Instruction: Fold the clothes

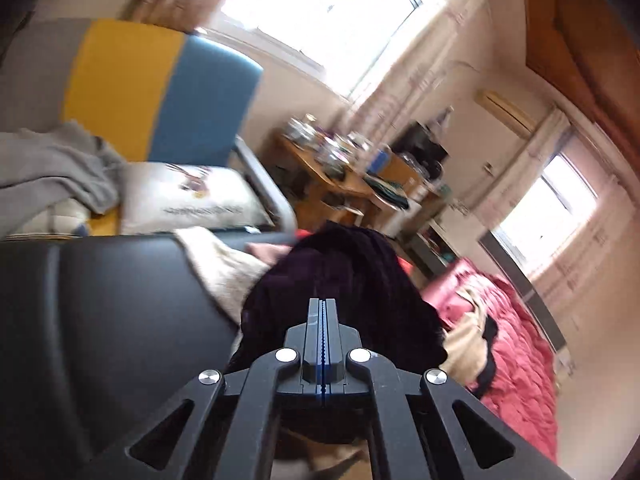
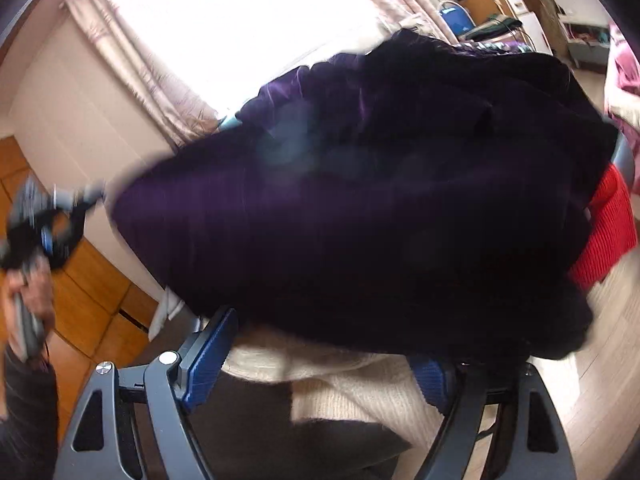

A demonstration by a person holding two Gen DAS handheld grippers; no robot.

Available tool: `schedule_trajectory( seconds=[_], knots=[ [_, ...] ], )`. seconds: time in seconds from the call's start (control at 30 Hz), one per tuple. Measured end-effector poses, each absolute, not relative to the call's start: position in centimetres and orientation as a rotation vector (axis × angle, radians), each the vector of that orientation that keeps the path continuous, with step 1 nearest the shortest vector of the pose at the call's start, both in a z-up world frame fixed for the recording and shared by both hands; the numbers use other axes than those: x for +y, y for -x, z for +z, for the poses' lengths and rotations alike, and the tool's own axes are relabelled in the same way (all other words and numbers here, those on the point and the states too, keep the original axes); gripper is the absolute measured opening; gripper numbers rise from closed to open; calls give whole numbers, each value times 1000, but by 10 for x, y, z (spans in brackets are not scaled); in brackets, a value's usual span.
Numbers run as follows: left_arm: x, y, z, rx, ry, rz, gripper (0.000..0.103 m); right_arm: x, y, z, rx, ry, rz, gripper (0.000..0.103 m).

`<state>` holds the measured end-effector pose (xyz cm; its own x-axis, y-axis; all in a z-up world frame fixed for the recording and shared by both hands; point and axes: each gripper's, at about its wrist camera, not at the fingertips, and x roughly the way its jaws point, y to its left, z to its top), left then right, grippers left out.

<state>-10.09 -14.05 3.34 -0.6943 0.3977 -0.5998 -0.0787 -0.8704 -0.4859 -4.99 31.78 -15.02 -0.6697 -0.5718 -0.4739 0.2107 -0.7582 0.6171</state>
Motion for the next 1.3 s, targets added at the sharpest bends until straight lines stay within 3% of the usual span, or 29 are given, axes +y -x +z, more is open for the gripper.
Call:
schedule_trajectory(
  seconds=[0.17,0.33,0.47,0.53,0.67,0.87,0.9,0.93,0.97,1.0,1.17,1.3],
  knots=[
    [-221,37,-5,-606,1185,2740,0,299,43,-151,-689,-991,-2396,83],
    [-273,-30,-74,-676,1356,2748,0,290,34,-106,-576,-859,-2512,79],
    [-287,-79,-133,-757,1488,2740,2,283,44,-62,-284,-699,-2772,79],
    [-289,-92,-149,-800,1518,2749,6,284,62,-51,-82,-665,-2866,80],
    [-284,-106,-169,-965,1504,2722,39,310,108,-58,113,-747,-2933,80],
    [-259,-86,-172,-967,1518,2694,42,339,156,-79,160,-921,-2911,78],
    [-253,-80,-171,-948,1521,2691,43,342,162,-82,158,-949,-2905,75],
    [-248,-74,-170,-931,1523,2688,44,344,167,-85,155,-978,-2899,53],
    [-243,-73,-169,-924,1518,2681,47,347,172,-88,144,-1007,-2893,14],
    [-239,-71,-169,-916,1514,2673,51,350,175,-88,92,-1037,-2882,7],
    [-218,-62,-165,-879,1490,2636,54,338,159,-81,-180,-1052,-2663,7],
    [-205,-61,-161,-856,1458,2614,54,294,129,-67,-444,-899,-2332,7]
  ],
)
